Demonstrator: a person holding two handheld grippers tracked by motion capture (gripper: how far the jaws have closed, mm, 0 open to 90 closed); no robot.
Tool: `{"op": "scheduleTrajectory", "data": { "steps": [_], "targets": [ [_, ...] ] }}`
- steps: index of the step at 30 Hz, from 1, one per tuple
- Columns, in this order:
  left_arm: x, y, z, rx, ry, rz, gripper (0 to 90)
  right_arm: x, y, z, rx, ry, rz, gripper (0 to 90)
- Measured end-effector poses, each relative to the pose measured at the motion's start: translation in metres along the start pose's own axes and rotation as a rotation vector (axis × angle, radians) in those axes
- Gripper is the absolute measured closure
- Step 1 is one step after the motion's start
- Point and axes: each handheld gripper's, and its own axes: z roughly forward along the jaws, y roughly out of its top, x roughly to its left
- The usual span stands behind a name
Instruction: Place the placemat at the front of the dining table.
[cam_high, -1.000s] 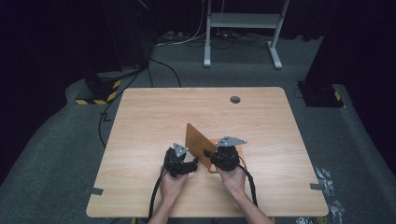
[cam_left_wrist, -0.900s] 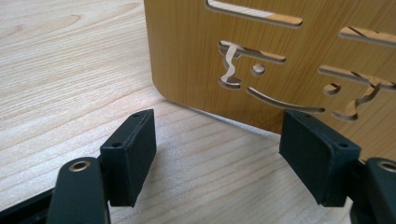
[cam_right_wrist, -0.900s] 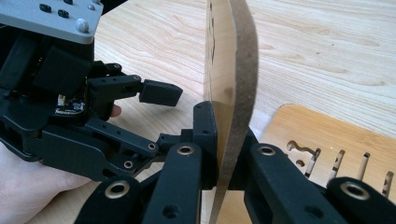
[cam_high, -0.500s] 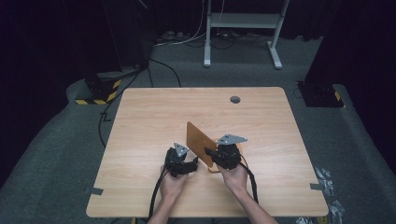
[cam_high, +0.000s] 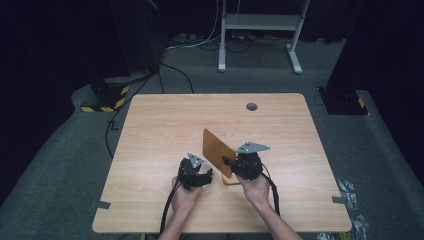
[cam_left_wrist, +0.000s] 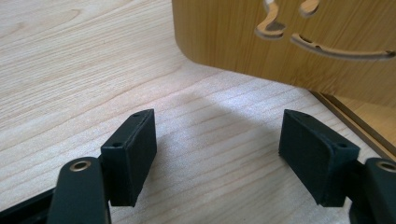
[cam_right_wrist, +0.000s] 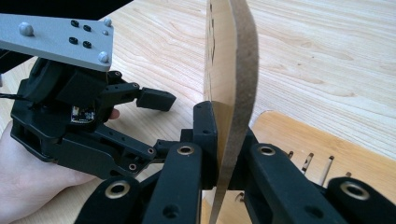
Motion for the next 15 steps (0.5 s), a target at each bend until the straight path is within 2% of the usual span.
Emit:
{"op": "scheduleTrajectory", "data": {
  "steps": [15],
  "targets": [
    [0.0,0.0,0.0,-0.001,0.002,0.003,27.5,-0.01,0.003,-0.014,-0.002,-0.004,0.001,86.6]
  ]
}}
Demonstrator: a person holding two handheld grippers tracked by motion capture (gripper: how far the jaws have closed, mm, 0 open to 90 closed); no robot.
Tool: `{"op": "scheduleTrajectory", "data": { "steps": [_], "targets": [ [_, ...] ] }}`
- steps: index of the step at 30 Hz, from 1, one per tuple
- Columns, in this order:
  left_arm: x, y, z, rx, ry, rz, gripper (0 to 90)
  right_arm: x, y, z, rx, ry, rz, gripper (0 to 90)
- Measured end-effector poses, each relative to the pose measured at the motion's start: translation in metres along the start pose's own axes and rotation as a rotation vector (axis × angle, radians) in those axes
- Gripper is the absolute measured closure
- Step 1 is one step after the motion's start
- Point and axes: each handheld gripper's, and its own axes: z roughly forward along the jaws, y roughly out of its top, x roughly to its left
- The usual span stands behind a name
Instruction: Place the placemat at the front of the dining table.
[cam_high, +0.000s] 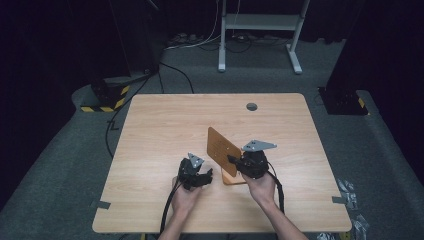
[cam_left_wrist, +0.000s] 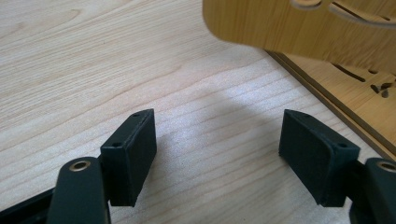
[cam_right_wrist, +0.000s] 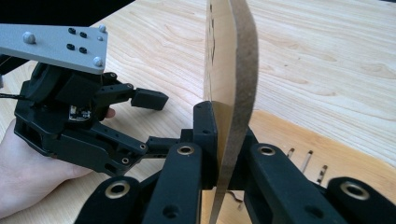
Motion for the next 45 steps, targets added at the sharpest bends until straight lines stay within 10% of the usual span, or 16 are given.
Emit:
{"op": "scheduleTrajectory", "data": {
  "steps": [45],
  "targets": [
    [0.0,0.0,0.0,-0.001,0.0,-0.001,27.4,-0.043,0.014,-0.042,-0.027,-0.062,0.04,86.6]
  ]
}}
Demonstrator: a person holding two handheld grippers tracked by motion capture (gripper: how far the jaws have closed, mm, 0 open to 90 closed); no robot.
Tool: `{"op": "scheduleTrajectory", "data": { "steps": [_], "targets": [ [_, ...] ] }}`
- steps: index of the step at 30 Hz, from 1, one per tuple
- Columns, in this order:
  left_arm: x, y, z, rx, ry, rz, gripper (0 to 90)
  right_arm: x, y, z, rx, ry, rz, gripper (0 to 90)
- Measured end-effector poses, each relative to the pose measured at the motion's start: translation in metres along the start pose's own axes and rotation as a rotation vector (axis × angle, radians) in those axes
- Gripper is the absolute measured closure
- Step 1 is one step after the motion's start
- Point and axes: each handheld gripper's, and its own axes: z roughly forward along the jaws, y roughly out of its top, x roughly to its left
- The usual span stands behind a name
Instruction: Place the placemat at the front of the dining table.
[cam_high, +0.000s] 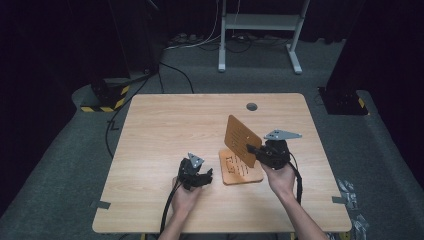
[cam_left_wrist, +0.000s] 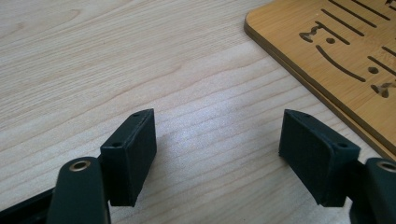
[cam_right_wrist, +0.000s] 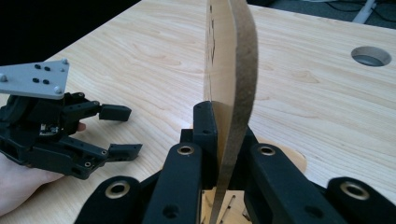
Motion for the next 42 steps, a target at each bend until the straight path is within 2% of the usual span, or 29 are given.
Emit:
{"op": "scheduleTrajectory", "data": {
  "steps": [4,14,28,37,42],
  "targets": [
    [0.0,0.0,0.0,0.0,0.0,0.001,27.4,-0.004,0.001,-0.003,-0.001,-0.003,0.019,86.6],
    [0.0,0.0,0.0,0.0,0.0,0.001,27.4,-0.014,0.005,-0.01,-0.005,-0.026,0.022,86.6],
    [0.0,0.0,0.0,0.0,0.0,0.001,27.4,-0.028,0.012,-0.021,-0.003,-0.055,0.055,86.7],
    [0.0,0.0,0.0,0.0,0.0,0.001,27.4,-0.036,0.015,-0.03,-0.013,-0.074,0.049,86.7],
    [0.0,0.0,0.0,-0.001,0.0,0.0,27.4,-0.044,0.015,-0.033,-0.018,-0.076,0.075,86.7]
  ]
}}
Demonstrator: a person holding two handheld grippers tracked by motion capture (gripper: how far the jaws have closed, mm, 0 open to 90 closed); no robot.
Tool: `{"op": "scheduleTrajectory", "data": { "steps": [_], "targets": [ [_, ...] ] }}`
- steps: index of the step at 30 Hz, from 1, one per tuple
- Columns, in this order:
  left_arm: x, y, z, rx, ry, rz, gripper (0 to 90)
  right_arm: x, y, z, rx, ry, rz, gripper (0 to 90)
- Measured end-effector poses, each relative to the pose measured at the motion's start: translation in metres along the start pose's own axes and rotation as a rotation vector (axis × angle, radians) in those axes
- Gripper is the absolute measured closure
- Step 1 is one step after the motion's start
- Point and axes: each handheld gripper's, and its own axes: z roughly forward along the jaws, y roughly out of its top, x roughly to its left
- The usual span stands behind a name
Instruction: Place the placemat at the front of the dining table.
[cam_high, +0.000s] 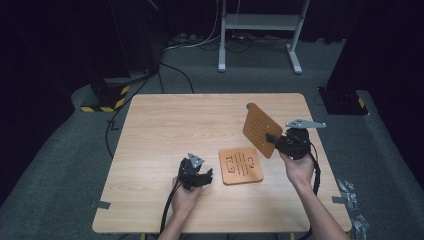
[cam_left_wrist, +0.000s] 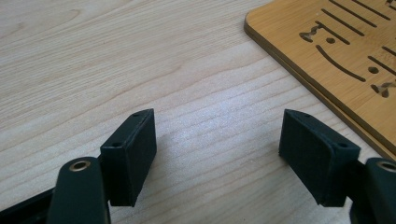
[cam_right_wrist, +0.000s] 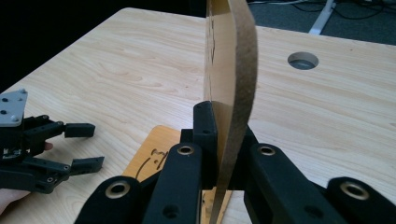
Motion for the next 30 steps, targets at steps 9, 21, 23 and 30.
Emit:
{"op": "scheduleTrajectory", "data": {
  "steps": [9,21,23,30],
  "targets": [
    [0.0,0.0,0.0,0.001,0.0,0.0,27.4,-0.01,0.0,-0.003,-0.002,-0.009,0.017,86.6],
    [0.0,0.0,0.0,0.002,0.001,0.0,27.3,-0.027,-0.004,-0.011,0.007,-0.048,0.045,86.7],
    [0.0,0.001,0.0,0.003,-0.001,0.007,27.3,-0.03,-0.004,-0.012,0.003,-0.062,0.046,86.6],
    [0.0,0.001,0.0,0.003,-0.003,0.006,27.3,-0.035,-0.007,-0.009,0.011,-0.078,0.051,86.7]
  ]
}}
